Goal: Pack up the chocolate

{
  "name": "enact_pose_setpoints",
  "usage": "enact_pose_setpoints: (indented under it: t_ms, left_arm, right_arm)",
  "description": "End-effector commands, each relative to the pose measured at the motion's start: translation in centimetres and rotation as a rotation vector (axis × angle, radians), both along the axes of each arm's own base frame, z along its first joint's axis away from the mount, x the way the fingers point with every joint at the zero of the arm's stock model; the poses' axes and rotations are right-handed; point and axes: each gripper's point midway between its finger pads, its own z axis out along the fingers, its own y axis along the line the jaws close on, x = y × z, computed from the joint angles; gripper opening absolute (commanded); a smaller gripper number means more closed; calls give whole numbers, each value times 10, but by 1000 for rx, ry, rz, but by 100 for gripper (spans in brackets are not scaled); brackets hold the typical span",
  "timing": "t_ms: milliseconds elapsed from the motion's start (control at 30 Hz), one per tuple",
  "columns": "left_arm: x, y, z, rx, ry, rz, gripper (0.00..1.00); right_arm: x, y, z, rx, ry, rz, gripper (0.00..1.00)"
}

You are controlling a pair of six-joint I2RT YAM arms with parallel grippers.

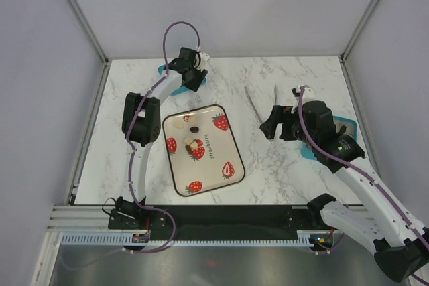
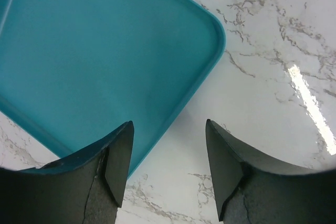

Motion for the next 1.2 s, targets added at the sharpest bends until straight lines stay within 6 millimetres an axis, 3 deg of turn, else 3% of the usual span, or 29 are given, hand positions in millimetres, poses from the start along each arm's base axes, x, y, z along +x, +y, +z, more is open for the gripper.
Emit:
enact_pose_setpoints:
  t_ms: [0, 333, 567, 933, 1167]
  left_arm:
    - [13, -5, -2, 6, -32, -57, 64]
    - [8, -1, -30, 41, 16, -56, 62]
    - [7, 0, -34, 49, 31, -58, 59]
    - [-9, -1, -44, 47, 104, -91, 43]
    - [-20, -4, -37, 24, 136, -109, 35]
  right_arm:
    - [9, -10, 17, -26, -65, -48, 93]
    - [11, -18, 10, -52, -65, -86, 93]
    - [10, -20, 12, -47, -76, -95, 93]
    - [7, -22, 15, -37, -93, -101, 93]
    - [10, -20, 18, -38, -97, -98, 93]
